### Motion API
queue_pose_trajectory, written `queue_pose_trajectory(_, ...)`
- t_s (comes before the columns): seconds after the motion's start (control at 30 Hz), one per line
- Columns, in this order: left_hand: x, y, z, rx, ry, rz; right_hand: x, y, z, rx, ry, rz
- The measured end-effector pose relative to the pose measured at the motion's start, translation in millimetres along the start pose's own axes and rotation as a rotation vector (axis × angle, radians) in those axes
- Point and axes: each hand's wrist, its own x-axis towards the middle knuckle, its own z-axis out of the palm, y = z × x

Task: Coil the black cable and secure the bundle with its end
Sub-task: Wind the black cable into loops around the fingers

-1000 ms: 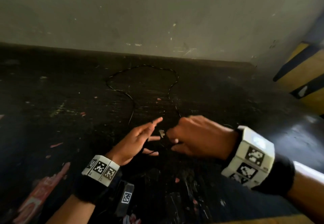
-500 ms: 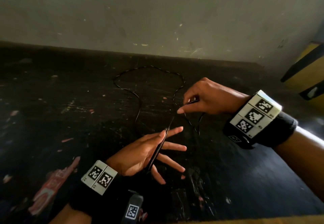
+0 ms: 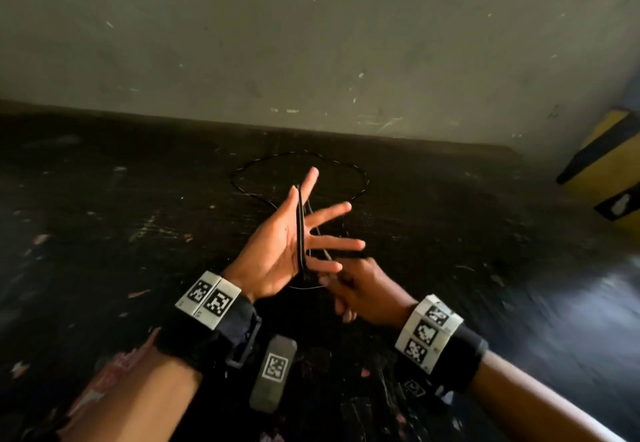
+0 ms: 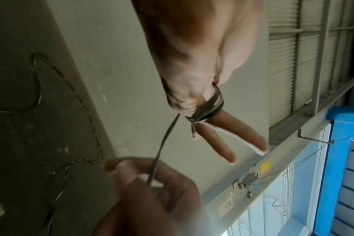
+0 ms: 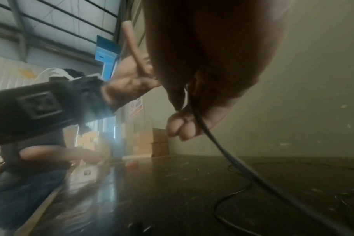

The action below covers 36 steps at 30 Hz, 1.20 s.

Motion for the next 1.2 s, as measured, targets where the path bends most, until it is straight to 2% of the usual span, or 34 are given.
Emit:
queue_pose_trajectory(0.13,11,2,-3,0.153,0.151,0.049,-11,-16,10,-0.129,-0.147,0.002)
queue_pose_trajectory(0.23,11,-9,-9,0.241,0.218,0.036,-18,-33,7,-0.271,-0.173,-0.056)
queue_pose_trajectory(0.4,9,-28,-10,0.257,0.3,0.038,-21,-48,-5,-0.48,-0.323,-0.06)
queue_pose_trajectory(0.5,8,-36,-9,0.261,0.315,0.013,-23,-44,-3,-0.577,-0.371,-0.061)
queue_pose_trajectory(0.67,-3,-58,-11,0.683,0.301,-0.083,-28,-58,-28,-0.705,-0.403,-0.188)
queue_pose_trajectory(0.83,-16,-67,-9,0.703,0.224,-0.257,-19,-79,-88,-0.8,-0.498,-0.275)
queue_pose_trajectory(1.0,-24,-62,-4,0.6,0.12,-0.374,-4,-89,-142,-0.669,-0.345,-0.317)
queue_pose_trajectory(1.13,-25,-57,10,0.474,0.01,-0.4,8,-79,-151,-0.608,-0.149,-0.341)
queue_pose_trajectory(1.2,-25,-53,14,0.393,-0.028,-0.388,14,-67,-151,-0.582,-0.1,-0.334)
